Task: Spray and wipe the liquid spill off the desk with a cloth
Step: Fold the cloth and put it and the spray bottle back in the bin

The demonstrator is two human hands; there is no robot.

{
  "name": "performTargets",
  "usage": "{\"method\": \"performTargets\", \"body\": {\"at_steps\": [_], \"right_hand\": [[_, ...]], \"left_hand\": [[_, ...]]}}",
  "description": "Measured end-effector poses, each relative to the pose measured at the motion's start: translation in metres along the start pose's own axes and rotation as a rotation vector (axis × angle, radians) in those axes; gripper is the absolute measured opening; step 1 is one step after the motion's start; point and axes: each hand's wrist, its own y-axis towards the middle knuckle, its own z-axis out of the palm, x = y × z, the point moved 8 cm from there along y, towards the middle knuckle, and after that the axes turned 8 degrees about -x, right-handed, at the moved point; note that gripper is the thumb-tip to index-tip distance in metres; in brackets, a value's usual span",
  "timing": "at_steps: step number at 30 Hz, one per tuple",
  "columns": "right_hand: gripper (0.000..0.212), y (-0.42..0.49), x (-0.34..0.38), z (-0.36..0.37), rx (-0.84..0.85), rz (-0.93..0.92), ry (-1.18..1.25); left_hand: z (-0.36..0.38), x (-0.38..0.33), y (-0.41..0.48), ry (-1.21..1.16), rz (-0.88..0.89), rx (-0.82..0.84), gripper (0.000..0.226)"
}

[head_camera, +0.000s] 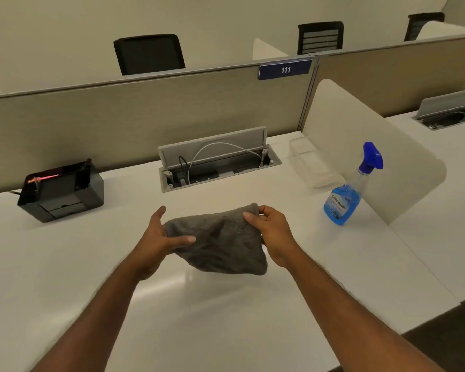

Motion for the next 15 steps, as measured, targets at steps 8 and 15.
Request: {"method": "performTargets", "body": {"at_steps": [8,15], "right_hand": [[0.042,0.002,0.013,-0.011,0.068,-0.097,-0.132],[0.044,0.008,0.022,-0.032,-0.107,-0.219,-0.3]], "left_hand": [[0.003,-0.017,0.007,0.355,0.241,-0.139,0.117],[0.005,-0.032,0.009,0.284,0.306,-0.153,0.083]]}}
